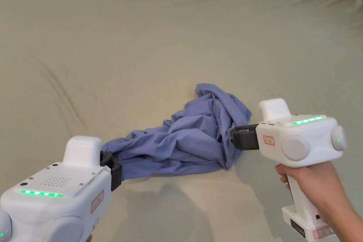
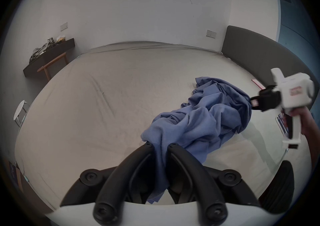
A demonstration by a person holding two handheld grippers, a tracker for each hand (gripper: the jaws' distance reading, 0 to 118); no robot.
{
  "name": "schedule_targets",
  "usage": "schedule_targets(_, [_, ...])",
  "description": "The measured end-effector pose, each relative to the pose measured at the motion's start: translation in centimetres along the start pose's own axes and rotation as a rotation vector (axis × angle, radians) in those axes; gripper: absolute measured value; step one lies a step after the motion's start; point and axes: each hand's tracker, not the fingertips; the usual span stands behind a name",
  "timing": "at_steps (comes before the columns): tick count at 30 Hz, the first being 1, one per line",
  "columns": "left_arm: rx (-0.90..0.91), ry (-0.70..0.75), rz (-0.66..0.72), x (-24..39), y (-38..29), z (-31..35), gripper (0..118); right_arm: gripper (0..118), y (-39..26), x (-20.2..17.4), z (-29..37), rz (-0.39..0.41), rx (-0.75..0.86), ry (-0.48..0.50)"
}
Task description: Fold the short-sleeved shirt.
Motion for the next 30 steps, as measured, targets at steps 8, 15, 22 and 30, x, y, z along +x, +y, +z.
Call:
schedule_targets(8, [-0.079,0.013,0.000,-0.8,-1.9,-2.1,6,99,-0.7,-2.9,-6.6,0.021,-0.108,0.090])
schedule_targets(15, [-0.059,-0.001,0.062,-1.8,-1.5,-1.6,6,26,0.1,-1.9,-2.8,-0.032,-0.041,0.139])
schedule_targets(22, [0.145,-0.024,0.146,-3.9,3.5,4.4,6,26,1.0,0.8,7.2,-0.128,0.177,0.204])
schedule_targets(30, [0.394,-0.024,0.132,-4.5,10.0,13.1,6,25,2.7,-0.3,20.5,-0.191,0.440,0.239])
